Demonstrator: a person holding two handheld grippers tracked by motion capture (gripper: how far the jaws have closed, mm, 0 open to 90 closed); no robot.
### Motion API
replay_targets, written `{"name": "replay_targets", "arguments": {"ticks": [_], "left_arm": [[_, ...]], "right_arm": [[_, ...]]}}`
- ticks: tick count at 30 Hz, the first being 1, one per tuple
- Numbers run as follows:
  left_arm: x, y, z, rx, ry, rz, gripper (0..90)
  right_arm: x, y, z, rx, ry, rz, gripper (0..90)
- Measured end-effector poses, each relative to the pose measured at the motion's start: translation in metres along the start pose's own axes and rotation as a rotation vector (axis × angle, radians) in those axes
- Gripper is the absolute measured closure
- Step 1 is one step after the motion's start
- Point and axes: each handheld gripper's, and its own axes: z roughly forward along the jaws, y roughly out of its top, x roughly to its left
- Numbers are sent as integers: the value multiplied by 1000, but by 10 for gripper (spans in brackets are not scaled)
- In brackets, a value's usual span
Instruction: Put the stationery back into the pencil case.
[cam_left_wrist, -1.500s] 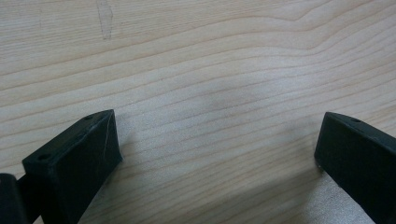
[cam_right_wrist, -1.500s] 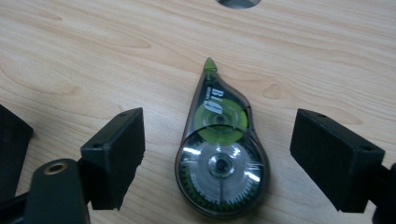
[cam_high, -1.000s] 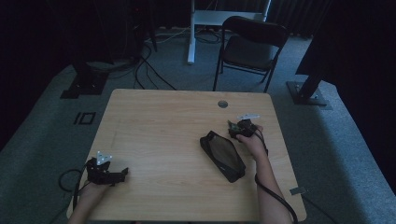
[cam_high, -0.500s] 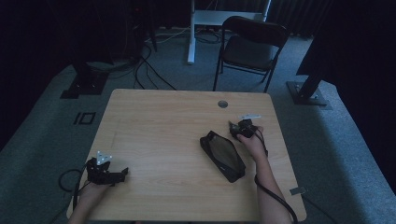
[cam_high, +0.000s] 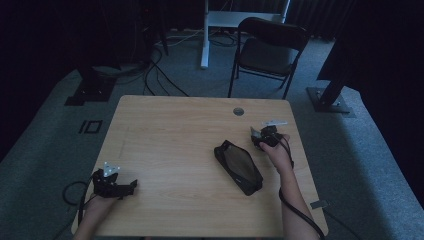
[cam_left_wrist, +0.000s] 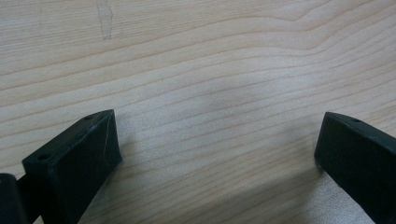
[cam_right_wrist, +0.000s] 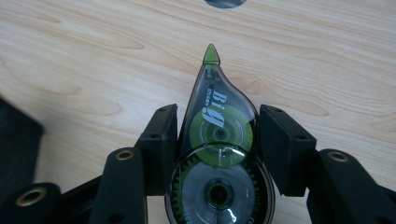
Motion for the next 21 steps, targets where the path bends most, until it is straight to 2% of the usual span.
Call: {"name": "replay_targets", "arguments": {"ticks": [2, 9, 10, 18, 21], "left_arm": [[0, 0, 0, 0, 0, 0, 2], [0, 0, 0, 0, 0, 0, 2], [0, 0, 0, 0, 0, 0, 2], [0, 0, 0, 0, 0, 0, 1], [0, 0, 0, 0, 0, 0, 2]], "right_arm": [[2, 4, -10, -5, -5, -19, 487], [6, 9, -29, -16, 5, -20, 487], [8, 11, -36, -24, 10, -14, 487], [15, 15, -57, -56, 23, -17, 488], [22, 13, -66, -60, 37, -17, 488]]}}
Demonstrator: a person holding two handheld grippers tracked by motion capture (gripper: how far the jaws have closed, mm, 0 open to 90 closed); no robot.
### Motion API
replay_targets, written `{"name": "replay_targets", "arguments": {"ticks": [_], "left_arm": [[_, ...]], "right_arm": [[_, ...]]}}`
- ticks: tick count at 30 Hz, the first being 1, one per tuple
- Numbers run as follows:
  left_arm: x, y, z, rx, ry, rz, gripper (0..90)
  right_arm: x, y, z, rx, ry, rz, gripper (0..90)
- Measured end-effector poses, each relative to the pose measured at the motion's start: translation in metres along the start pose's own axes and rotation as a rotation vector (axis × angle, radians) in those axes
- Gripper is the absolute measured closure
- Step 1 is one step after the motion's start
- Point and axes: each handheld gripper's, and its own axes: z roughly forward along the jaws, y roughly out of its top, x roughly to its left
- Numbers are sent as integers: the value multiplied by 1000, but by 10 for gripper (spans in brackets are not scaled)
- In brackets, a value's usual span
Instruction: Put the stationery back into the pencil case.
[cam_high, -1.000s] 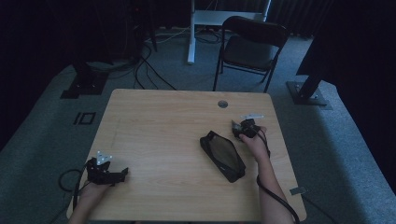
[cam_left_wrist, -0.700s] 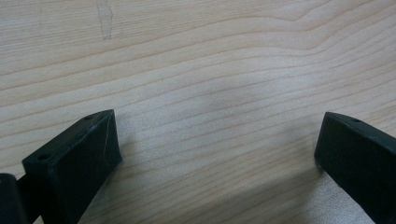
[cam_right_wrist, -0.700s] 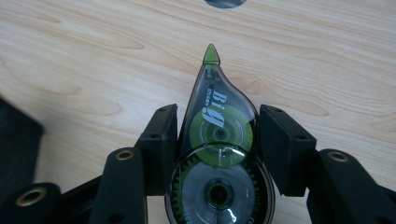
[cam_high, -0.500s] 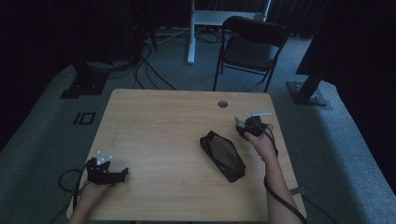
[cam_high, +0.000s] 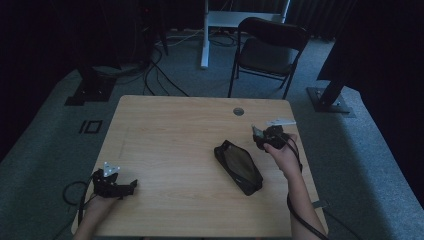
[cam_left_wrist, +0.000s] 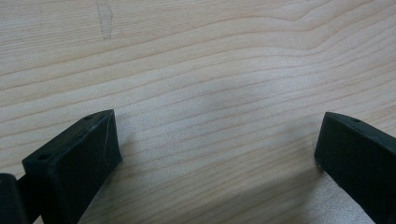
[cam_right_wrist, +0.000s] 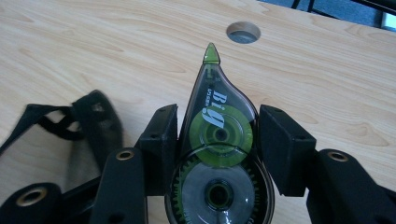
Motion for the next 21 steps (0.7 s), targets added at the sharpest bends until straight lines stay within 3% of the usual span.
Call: {"name": "replay_targets", "arguments": {"ticks": [7, 17, 21], "left_arm": [[0, 0, 0, 0, 0, 0, 2], [0, 0, 0, 0, 0, 0, 2], [0, 0, 0, 0, 0, 2, 2]], "right_arm": [[13, 0, -12, -8, -9, -29, 488], [42, 1, -33, -41, 55, -20, 489], [54, 1, -35, -40, 69, -46, 489]]}}
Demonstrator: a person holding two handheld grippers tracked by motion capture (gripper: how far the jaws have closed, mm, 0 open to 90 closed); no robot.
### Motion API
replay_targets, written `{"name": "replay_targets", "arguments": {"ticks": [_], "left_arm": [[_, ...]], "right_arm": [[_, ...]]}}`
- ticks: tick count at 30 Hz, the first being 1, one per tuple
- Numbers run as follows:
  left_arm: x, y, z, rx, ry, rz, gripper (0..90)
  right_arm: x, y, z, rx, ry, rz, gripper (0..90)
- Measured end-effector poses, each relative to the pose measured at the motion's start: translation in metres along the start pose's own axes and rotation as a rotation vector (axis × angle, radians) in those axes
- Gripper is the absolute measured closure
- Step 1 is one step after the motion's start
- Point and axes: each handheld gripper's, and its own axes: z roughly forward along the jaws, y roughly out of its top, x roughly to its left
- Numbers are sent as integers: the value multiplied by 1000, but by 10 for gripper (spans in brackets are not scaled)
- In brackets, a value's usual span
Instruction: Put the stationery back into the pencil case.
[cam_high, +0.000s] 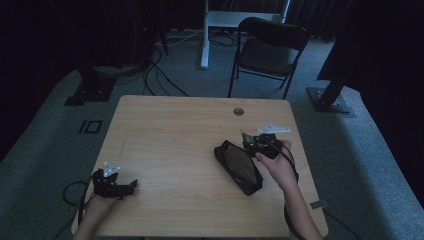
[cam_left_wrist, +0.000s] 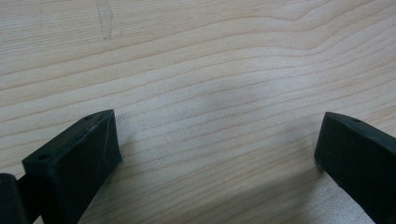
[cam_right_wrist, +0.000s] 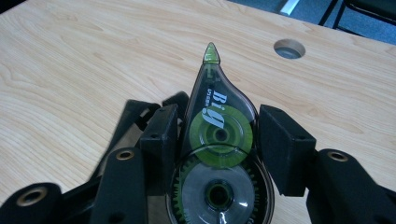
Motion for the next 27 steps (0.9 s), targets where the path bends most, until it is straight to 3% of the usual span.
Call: {"name": "replay_targets", "arguments": {"ticks": [10, 27], "left_arm": [[0, 0, 0, 0, 0, 0, 2], [0, 0, 0, 0, 0, -2, 2]], "right_arm": [[19, -2, 6, 49, 24, -34, 489], [36, -14, 27, 167, 68, -82, 490]]}}
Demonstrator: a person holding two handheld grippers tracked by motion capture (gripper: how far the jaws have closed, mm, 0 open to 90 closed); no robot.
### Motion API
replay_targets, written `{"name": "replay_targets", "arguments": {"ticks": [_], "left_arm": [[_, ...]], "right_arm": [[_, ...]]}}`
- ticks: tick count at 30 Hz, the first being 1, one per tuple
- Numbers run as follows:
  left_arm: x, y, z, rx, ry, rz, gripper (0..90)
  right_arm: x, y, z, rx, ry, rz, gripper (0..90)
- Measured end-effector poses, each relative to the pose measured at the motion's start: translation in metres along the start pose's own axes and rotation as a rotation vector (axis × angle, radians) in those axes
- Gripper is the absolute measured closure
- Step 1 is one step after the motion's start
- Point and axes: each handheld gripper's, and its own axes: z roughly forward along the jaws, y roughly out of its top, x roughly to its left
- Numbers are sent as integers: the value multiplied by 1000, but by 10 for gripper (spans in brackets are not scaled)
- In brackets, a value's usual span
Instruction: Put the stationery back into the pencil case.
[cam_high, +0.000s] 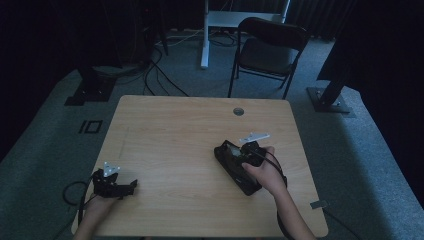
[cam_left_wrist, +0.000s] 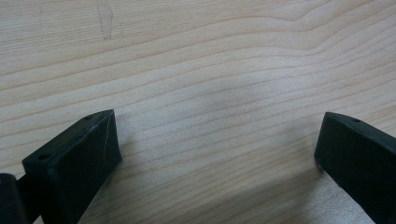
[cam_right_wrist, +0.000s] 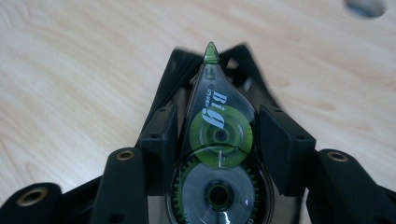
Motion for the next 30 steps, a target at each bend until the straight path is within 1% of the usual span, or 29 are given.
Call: {"name": "replay_targets", "arguments": {"ticks": [1, 2, 3, 4, 11, 12, 13, 14, 16, 17, 19, 21, 27, 30], "left_arm": [[0, 0, 0, 0, 0, 0, 2], [0, 0, 0, 0, 0, 0, 2], [0, 0, 0, 0, 0, 0, 2], [0, 0, 0, 0, 0, 0, 2], [0, 0, 0, 0, 0, 0, 2], [0, 0, 0, 0, 0, 0, 2], [0, 0, 0, 0, 0, 0, 2], [0, 0, 0, 0, 0, 0, 2], [0, 0, 0, 0, 0, 0, 2], [0, 0, 0, 0, 0, 0, 2], [0, 0, 0, 0, 0, 0, 2], [0, 0, 0, 0, 0, 0, 2], [0, 0, 0, 0, 0, 0, 2], [0, 0, 0, 0, 0, 0, 1]], "right_arm": [[0, 0, 0, 0, 0, 0, 490], [2, -2, 4, 20, 7, -1, 490], [2, -2, 4, 20, 7, -1, 490], [2, -4, 8, 41, 11, -4, 490], [1, -4, 14, 79, 3, -18, 490], [0, -4, 16, 96, -3, -19, 490], [0, -4, 16, 96, -3, -19, 490], [0, -4, 18, 115, -2, -25, 490], [0, -5, 19, 120, -5, -25, 490], [0, -5, 21, 137, -3, -27, 490], [-1, -4, 23, 152, -6, -27, 490], [-1, -3, 25, 160, -7, -21, 490], [-1, -1, 31, 196, -7, -28, 490], [-2, 0, 33, 199, -14, -32, 490]]}}
